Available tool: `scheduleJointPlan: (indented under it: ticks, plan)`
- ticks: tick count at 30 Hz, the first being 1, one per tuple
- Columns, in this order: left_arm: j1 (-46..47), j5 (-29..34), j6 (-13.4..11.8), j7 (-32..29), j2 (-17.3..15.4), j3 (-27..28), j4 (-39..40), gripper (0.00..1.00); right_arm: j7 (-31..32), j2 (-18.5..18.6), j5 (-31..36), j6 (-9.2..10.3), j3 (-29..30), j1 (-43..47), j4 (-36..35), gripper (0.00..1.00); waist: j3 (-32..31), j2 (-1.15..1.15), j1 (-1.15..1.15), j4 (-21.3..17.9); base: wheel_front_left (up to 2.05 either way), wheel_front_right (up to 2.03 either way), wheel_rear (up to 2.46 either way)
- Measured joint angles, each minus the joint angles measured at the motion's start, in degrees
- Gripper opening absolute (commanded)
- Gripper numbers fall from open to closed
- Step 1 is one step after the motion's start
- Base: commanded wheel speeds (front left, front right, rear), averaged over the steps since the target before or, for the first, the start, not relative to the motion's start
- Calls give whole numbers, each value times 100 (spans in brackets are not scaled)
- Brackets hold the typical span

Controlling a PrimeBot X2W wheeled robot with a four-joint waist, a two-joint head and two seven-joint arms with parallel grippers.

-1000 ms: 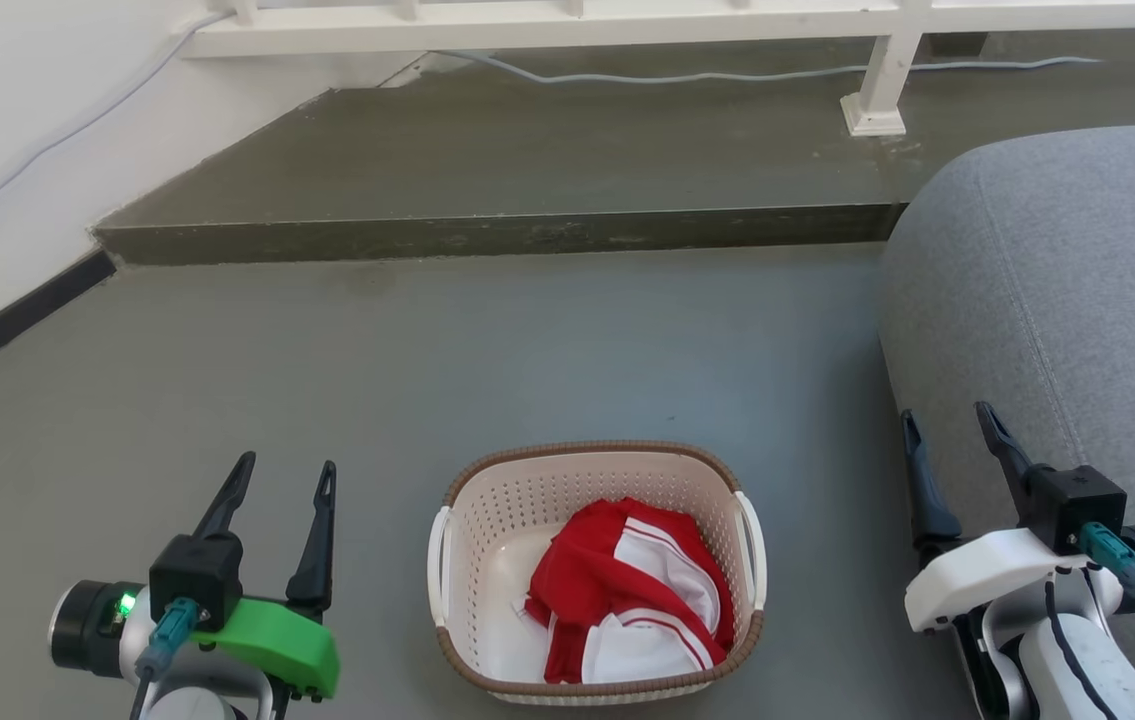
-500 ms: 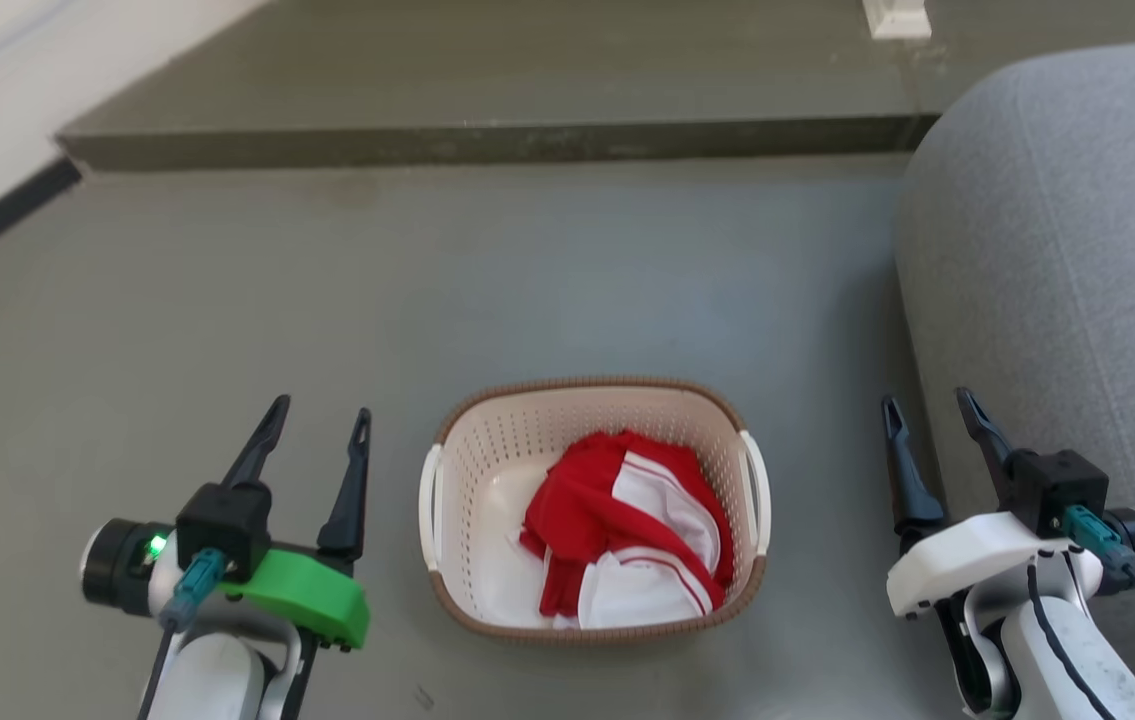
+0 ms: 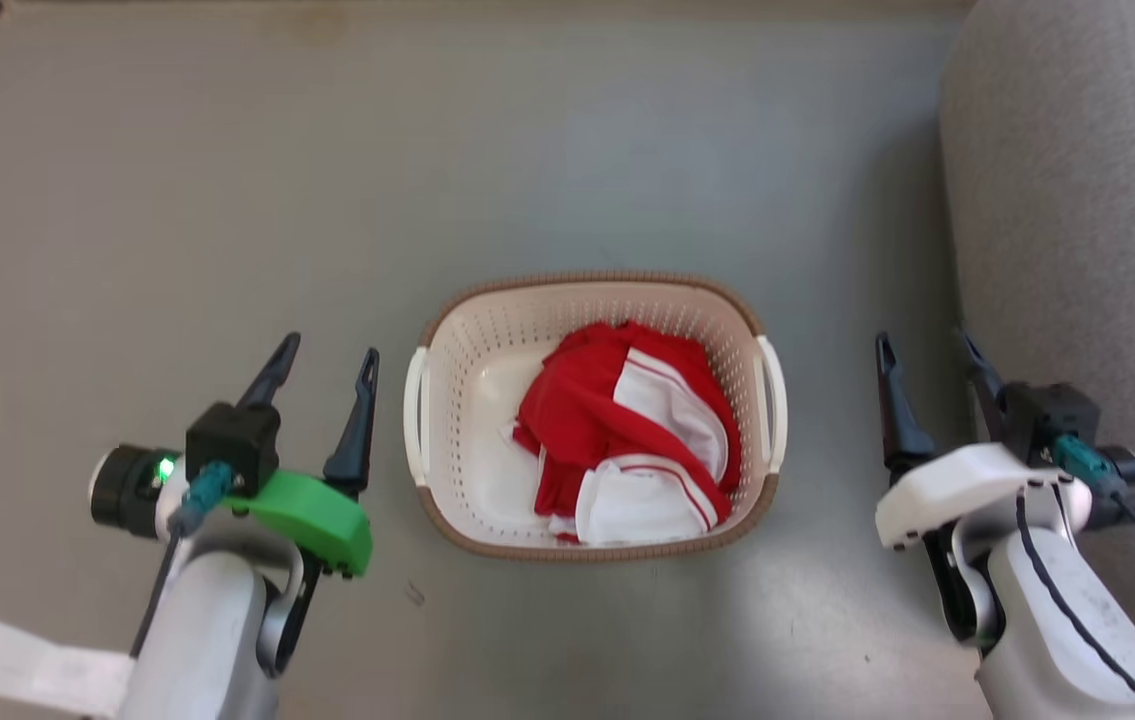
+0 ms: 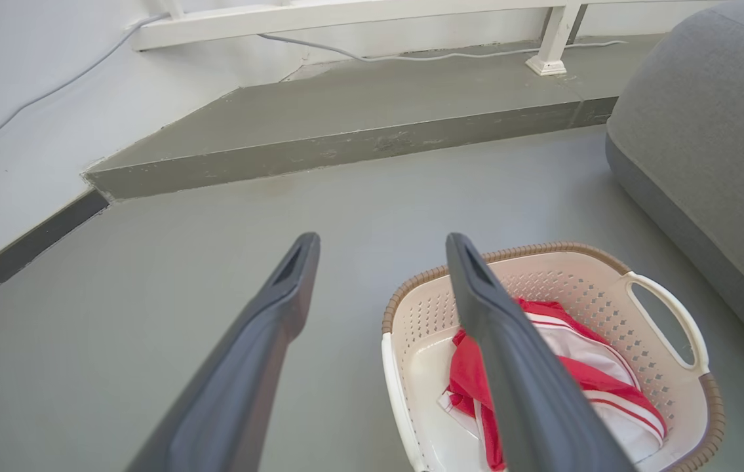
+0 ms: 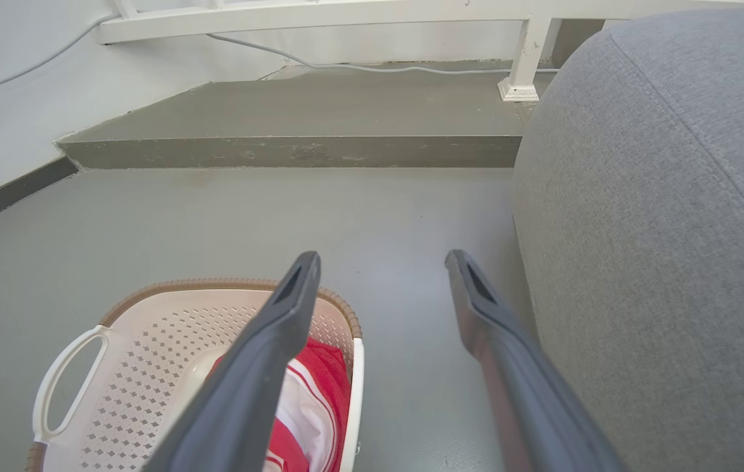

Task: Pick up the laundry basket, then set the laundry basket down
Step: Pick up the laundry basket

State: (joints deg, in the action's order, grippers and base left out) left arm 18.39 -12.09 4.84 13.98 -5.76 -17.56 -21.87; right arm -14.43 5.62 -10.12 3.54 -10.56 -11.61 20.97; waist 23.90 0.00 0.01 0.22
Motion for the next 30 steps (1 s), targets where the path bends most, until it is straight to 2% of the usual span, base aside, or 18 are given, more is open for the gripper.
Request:
scheduleJointPlan:
  ticks: [18, 30]
  plan:
    - [1736, -189, 197, -343, 147, -137, -1109, 100, 20, -23, 3, -53, -89, -1459, 829, 100, 1481, 0, 0, 104, 0, 0, 0]
    - [2430, -445, 224, -385, 247, -278, -1917, 100, 41, -44, 11, -113, -174, -2112, 1575, 100, 2322, 0, 0, 136, 0, 0, 0]
